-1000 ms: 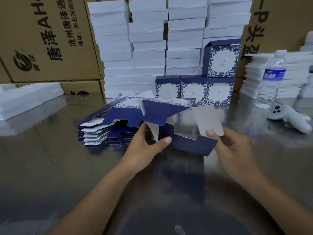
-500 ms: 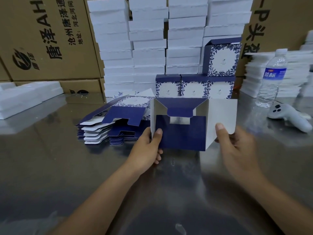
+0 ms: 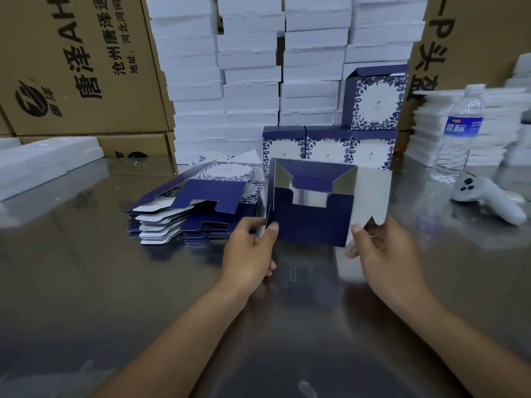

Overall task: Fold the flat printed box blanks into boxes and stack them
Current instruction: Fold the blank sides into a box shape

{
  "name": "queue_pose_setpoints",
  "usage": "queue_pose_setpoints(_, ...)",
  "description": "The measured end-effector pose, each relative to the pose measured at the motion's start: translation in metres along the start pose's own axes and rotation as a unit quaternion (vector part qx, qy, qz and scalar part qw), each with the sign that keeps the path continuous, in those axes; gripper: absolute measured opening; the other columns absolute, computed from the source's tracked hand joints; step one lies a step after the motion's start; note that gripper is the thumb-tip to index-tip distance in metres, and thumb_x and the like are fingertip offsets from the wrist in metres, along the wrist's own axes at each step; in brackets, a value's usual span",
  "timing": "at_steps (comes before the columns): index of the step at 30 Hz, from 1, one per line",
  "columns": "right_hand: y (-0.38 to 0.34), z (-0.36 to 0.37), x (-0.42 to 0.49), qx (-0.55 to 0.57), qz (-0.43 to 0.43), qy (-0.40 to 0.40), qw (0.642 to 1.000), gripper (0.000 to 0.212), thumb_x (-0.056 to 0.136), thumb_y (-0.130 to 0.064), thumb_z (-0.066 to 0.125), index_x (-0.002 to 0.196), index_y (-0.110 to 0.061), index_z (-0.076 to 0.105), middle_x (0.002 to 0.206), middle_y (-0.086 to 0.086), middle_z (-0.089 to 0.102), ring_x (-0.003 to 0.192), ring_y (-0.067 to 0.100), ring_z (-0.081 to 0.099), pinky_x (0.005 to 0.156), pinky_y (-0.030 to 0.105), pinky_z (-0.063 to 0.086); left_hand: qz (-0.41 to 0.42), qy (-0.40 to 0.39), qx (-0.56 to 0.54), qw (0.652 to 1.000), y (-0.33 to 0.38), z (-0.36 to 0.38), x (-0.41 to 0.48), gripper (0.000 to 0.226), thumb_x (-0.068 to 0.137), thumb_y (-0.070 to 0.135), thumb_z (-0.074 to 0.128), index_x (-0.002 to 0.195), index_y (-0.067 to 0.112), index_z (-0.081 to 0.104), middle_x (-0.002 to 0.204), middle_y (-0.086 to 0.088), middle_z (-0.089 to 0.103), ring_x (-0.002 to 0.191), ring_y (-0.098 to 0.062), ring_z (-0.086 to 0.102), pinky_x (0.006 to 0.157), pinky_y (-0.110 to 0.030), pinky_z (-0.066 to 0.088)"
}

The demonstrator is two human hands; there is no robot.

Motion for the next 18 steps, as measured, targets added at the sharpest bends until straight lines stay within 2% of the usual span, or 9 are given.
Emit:
queue_pose_setpoints(2, -0.004, -0.004, 0.0, -0.022, -0.014, 0.015, 1.0, 0.021, 0.094, -0.011, 0.05, 0.076, -0.006, 0.061, 0.061, -0.006, 0.064, 0.056, -0.006, 0.059, 0.054, 0.006, 0.039, -0.001, -0.002, -0.004, 1.0, 0.001, 0.001, 0.001, 0.033, 0.094, 0.038, 0.051, 0.12, 0.019, 0.044, 0.062, -0.002, 0.056, 0.045, -0.011, 0.052, 0.046, -0.024, 0.045)
queue_pose_setpoints(4, -0.004, -0.006, 0.0, -0.022, -0.016, 0.022, 0.999, 0.024, 0.094, -0.011, 0.05, 0.073, -0.004, 0.06, 0.059, -0.006, 0.063, 0.058, -0.005, 0.058, 0.055, 0.006, 0.038, -0.008, -0.009, -0.029, 1.0, 0.001, 0.004, 0.003, 0.033, 0.096, 0.036, 0.049, 0.12, 0.016, 0.043, 0.066, -0.002, 0.06, 0.046, -0.01, 0.053, 0.047, -0.022, 0.046)
queue_pose_setpoints(7, -0.005, -0.004, -0.001, -0.017, -0.022, 0.021, 0.999, 0.024, 0.094, -0.013, 0.05, 0.071, -0.009, 0.057, 0.057, -0.007, 0.063, 0.06, -0.001, 0.059, 0.055, 0.008, 0.039, -0.006, 0.003, -0.068, 0.998, 0.0, 0.004, 0.003, 0.038, 0.098, 0.025, 0.048, 0.124, -0.004, 0.048, 0.062, -0.003, 0.06, 0.045, -0.005, 0.054, 0.046, -0.017, 0.046)
queue_pose_setpoints(10, -0.008, -0.005, -0.003, 0.0, -0.032, 0.028, 0.999, 0.023, 0.092, -0.014, 0.052, 0.07, -0.021, 0.053, 0.057, -0.007, 0.063, 0.062, 0.001, 0.061, 0.056, 0.009, 0.041, -0.011, 0.025, -0.09, 0.996, -0.001, 0.002, 0.003, 0.035, 0.098, 0.019, 0.05, 0.121, -0.007, 0.051, 0.058, -0.002, 0.06, 0.044, -0.005, 0.055, 0.046, -0.016, 0.046)
queue_pose_setpoints(12, -0.01, -0.006, -0.004, 0.016, -0.033, 0.038, 0.999, 0.02, 0.089, -0.019, 0.054, 0.072, -0.027, 0.05, 0.06, -0.007, 0.064, 0.061, 0.004, 0.062, 0.058, 0.014, 0.045, -0.022, 0.034, -0.115, 0.992, -0.002, 0.001, 0.002, 0.034, 0.097, 0.015, 0.051, 0.122, -0.008, 0.05, 0.058, -0.003, 0.059, 0.042, -0.005, 0.055, 0.045, -0.016, 0.047)
queue_pose_setpoints(15, -0.009, 0.0, -0.007, 0.024, -0.004, 0.03, 0.999, 0.014, 0.085, -0.027, 0.057, 0.077, -0.028, 0.045, 0.069, -0.006, 0.061, 0.066, 0.015, 0.063, 0.063, 0.033, 0.048, -0.043, 0.041, -0.146, 0.988, -0.007, 0.002, 0.0, 0.032, 0.097, 0.013, 0.051, 0.124, -0.005, 0.051, 0.053, -0.001, 0.059, 0.039, -0.004, 0.052, 0.043, -0.016, 0.046)
queue_pose_setpoints(18, 0.006, 0.013, -0.011, -0.078, 0.065, -0.022, 0.995, 0.024, 0.086, -0.043, 0.053, 0.075, -0.024, 0.045, 0.069, -0.007, 0.057, 0.07, 0.02, 0.058, 0.066, 0.036, 0.044, -0.06, 0.034, -0.176, 0.982, -0.01, 0.009, -0.003, 0.031, 0.097, 0.013, 0.052, 0.125, 0.0, 0.05, 0.047, 0.004, 0.059, 0.038, -0.003, 0.05, 0.043, -0.015, 0.045)
Point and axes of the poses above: each hand's wrist, its own x-axis towards the middle knuckle, its own z-axis out of the palm, y = z × x, the point moved 10 cm from there along x, towards the middle knuckle
